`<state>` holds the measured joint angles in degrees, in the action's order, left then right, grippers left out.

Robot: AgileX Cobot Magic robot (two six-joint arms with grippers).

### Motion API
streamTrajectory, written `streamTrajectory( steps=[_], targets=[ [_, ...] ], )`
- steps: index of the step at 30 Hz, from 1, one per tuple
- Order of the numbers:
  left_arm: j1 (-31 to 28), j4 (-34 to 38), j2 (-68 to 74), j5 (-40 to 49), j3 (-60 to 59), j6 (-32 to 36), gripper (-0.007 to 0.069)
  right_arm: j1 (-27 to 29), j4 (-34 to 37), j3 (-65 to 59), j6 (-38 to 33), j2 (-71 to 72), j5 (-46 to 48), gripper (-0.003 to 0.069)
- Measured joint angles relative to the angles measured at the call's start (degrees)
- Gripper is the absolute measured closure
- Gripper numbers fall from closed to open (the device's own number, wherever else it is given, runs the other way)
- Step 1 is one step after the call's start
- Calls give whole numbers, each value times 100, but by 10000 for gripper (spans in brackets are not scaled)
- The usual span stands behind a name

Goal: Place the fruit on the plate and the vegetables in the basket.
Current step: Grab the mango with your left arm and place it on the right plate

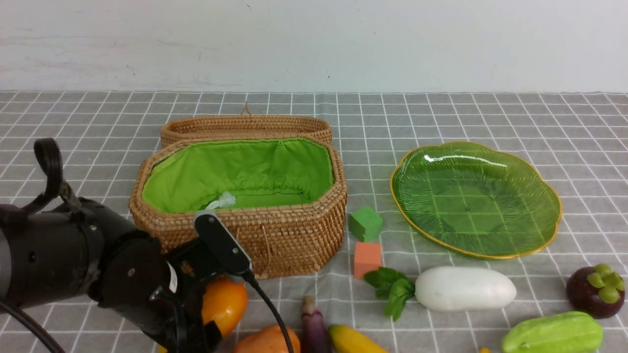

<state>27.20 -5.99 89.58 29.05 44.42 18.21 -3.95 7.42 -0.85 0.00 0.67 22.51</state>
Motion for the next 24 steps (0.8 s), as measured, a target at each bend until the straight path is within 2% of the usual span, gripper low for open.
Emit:
streamTrajectory(
  steps=[14, 18, 23, 24],
  targets=[
    [0, 984, -1385, 1279, -6, 67, 90, 0, 0, 0, 0, 0, 0, 419],
    [0, 1844, -1912, 1600, -6, 586, 90, 0, 0, 0, 0, 0, 0, 419],
    [0, 2703, -2146, 1588, 140, 847, 90, 0, 0, 0, 0, 0, 0, 419],
    [0, 3102, -2132, 1618, 364, 1031, 90, 0, 0, 0, 0, 0, 0, 419]
  ],
)
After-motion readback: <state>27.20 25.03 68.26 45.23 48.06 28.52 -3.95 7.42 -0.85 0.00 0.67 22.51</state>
